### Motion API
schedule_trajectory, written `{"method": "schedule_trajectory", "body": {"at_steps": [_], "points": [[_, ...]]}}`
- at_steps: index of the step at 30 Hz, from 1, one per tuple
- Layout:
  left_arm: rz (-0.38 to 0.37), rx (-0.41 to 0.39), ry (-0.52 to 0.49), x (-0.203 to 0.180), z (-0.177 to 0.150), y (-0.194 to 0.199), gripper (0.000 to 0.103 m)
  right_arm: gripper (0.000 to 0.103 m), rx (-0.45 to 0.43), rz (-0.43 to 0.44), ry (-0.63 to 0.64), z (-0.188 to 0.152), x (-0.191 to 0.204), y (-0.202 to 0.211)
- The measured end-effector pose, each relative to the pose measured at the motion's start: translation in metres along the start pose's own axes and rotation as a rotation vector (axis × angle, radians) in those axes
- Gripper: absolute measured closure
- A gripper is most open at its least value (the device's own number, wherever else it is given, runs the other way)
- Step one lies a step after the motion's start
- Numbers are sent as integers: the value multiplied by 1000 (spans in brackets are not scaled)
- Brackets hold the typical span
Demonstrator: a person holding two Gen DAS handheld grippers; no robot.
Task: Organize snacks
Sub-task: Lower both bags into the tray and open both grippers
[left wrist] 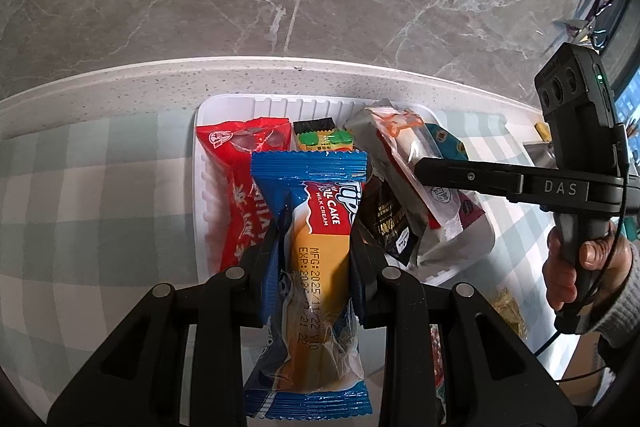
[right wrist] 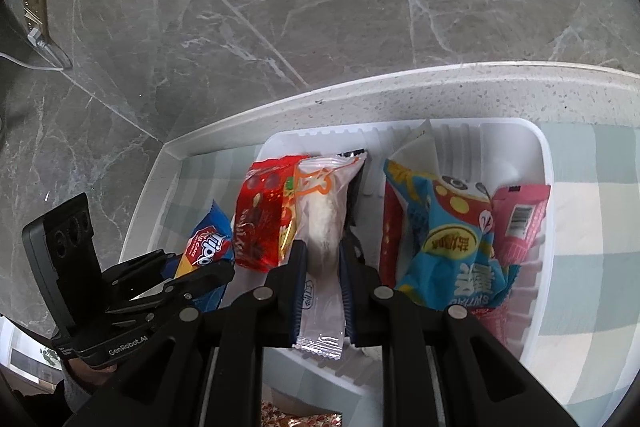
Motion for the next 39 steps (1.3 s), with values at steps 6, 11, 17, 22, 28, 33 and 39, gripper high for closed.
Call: {"method": "schedule_trajectory", "body": {"at_steps": [6,11,17,22,28,33,39], "points": [[4,9,19,3,2,-10,76,85,9,-45,5,1,-8,-7],[21,22,34,5,1,-20,76,85,22,-82,3,-2,-15,-13],[41,29,46,9,1,-33,76,85,22,-112,22,-4,-18,-16],[57,45,32,8,-1,-46,75,83,20,-144,52,-5,-13,-18],[55,67,33,6,-5,-53,74,71,17,-157,63,-8,-11,-11],[52,77,47,4,-9,-51,72,70,12,-153,49,-12,-12,-4],[38,71,36,5,-15,-39,53,69,-9,-136,41,-22,-5,10]]}}
Point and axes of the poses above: each gripper's, at about its wrist camera, not at the fingertips, and y roughly against the way its jaws point, x to its left, z to its top, the point moved 6 cm from there along -y, roughly the way its jaws point, and after that the axes turned 1 degree about -x, right-handed, at the moved point
